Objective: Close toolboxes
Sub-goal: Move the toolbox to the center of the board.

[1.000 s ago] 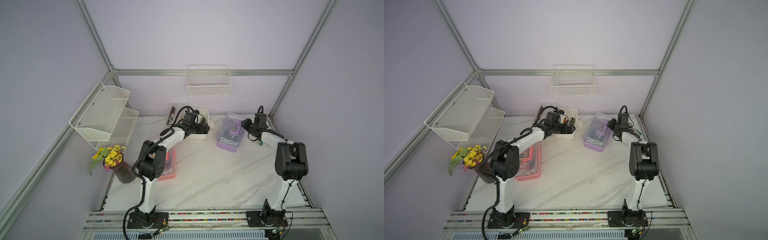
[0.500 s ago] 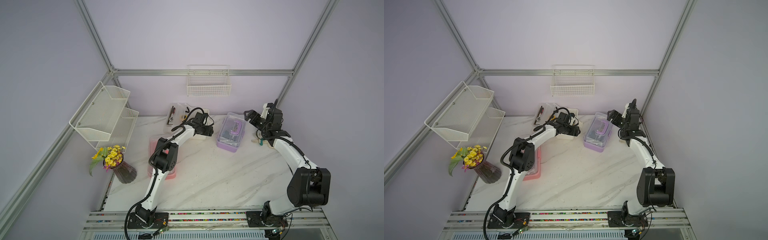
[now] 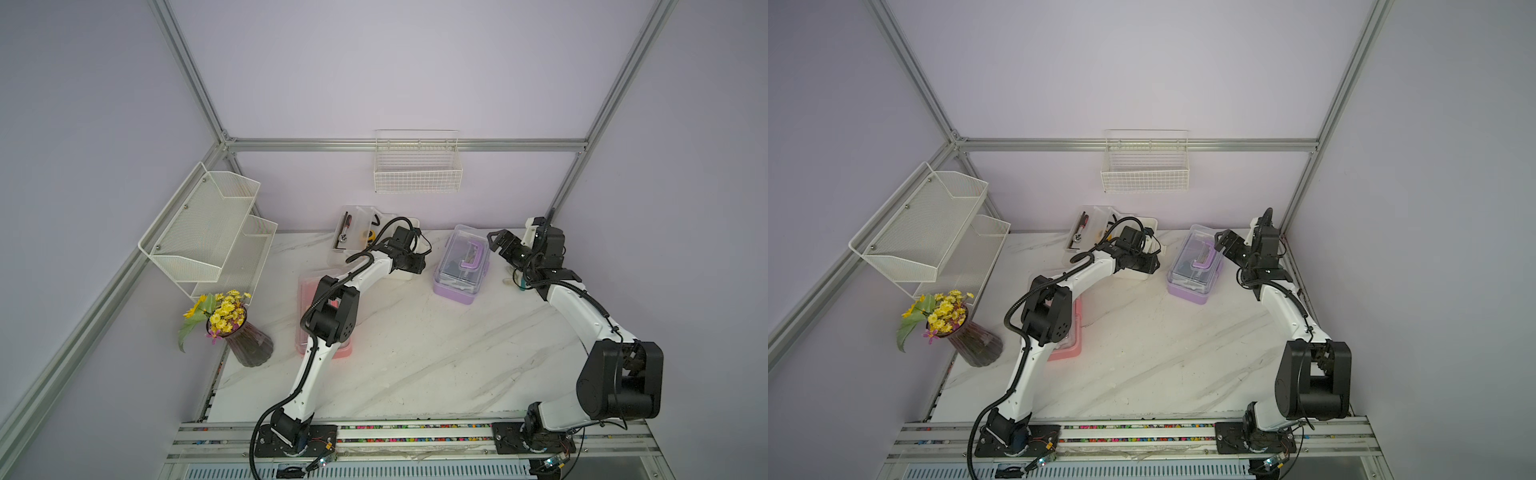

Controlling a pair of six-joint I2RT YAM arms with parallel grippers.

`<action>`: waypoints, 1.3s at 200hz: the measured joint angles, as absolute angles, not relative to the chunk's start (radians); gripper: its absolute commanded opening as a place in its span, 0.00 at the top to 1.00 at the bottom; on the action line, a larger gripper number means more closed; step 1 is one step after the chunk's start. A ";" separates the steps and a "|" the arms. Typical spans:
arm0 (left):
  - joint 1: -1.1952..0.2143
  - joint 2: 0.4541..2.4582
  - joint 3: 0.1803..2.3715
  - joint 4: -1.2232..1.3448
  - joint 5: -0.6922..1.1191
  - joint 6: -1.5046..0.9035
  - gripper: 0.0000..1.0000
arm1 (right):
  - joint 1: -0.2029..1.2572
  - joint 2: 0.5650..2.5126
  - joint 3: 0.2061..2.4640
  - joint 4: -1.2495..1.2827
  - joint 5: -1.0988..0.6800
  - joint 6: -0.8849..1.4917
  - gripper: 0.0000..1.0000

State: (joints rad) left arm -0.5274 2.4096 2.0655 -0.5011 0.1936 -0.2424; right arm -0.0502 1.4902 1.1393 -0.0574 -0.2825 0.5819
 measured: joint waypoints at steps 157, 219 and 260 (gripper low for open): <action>-0.688 2.019 1.418 -0.361 0.243 -0.414 0.53 | -0.010 1.483 1.101 -0.077 -0.324 0.561 0.03; -0.796 1.958 1.304 -0.323 0.249 -0.497 0.53 | 0.022 1.483 1.101 -0.087 -0.300 0.541 0.03; -0.877 1.907 1.229 -0.280 0.264 -0.554 0.50 | 0.106 1.483 1.103 -0.136 -0.232 0.502 0.03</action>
